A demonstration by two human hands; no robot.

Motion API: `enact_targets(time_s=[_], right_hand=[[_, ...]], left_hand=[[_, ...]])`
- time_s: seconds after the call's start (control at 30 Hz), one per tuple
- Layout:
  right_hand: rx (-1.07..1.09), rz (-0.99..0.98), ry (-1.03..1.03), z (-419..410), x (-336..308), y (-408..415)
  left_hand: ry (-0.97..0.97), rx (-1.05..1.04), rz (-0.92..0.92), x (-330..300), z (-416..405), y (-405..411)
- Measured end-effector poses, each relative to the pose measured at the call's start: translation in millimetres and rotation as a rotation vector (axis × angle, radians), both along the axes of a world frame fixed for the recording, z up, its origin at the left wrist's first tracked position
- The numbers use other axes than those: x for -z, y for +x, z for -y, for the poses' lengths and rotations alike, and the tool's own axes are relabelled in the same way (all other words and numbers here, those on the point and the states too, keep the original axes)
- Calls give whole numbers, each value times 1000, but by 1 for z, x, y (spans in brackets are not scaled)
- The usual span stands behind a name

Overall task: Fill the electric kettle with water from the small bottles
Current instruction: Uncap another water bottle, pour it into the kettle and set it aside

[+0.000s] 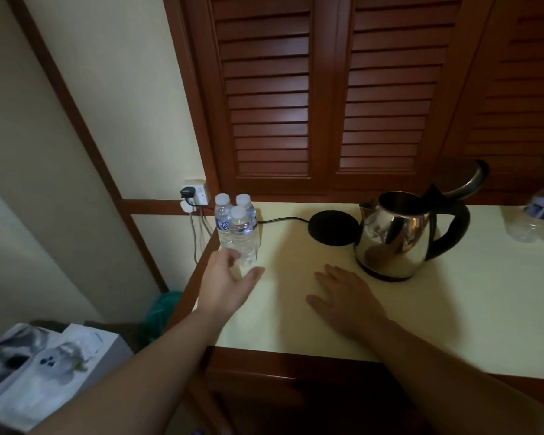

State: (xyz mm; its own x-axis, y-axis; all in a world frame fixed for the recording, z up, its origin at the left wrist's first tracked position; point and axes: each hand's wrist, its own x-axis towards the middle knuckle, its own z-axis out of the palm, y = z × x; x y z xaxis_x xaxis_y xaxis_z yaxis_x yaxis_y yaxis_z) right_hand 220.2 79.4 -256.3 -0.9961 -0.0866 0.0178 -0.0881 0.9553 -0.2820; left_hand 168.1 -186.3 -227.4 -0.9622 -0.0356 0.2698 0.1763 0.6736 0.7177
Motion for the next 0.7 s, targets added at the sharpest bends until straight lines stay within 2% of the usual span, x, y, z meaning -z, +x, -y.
enact_targets(time_s=[0.13, 0.3, 0.4, 0.47, 0.57, 0.7], right_hand=[[10, -2, 16, -1, -1, 3], [21, 16, -8, -1, -7, 5], [56, 44, -128, -3, -14, 4], [97, 9, -210, -6, -23, 1], [94, -144, -257, -7, -54, -4], [7, -267, -344, 1, -113, -13]], left_hand=[[218, -101, 102, -12, -7, -20], [266, -123, 81, -12, -16, -41], [264, -105, 64, -9, -22, -40], [267, -43, 95, -9, -27, -35], [304, 121, 165, -2, -35, -26], [189, 225, 171, 6, -51, -10]])
